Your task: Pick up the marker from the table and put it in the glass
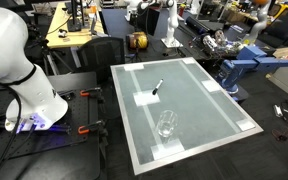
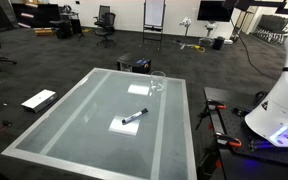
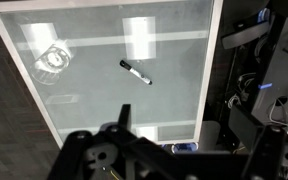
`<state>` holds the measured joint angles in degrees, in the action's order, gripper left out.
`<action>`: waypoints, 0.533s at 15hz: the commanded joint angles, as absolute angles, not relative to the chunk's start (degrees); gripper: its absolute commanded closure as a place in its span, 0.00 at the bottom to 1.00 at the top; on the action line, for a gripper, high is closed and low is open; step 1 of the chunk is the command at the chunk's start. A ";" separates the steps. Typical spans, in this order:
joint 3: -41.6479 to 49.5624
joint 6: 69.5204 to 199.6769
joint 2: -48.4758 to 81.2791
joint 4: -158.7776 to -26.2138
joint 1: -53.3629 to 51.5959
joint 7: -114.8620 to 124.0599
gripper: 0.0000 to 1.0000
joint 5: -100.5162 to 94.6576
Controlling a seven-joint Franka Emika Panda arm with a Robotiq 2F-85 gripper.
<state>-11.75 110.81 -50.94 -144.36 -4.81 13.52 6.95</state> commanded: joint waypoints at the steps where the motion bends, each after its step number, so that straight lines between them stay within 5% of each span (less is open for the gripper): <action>1: -9.81 117.22 -47.77 -146.66 -4.49 7.65 0.00 3.53; 8: -4.40 133.06 -39.54 -152.48 -4.79 -1.12 0.00 1.30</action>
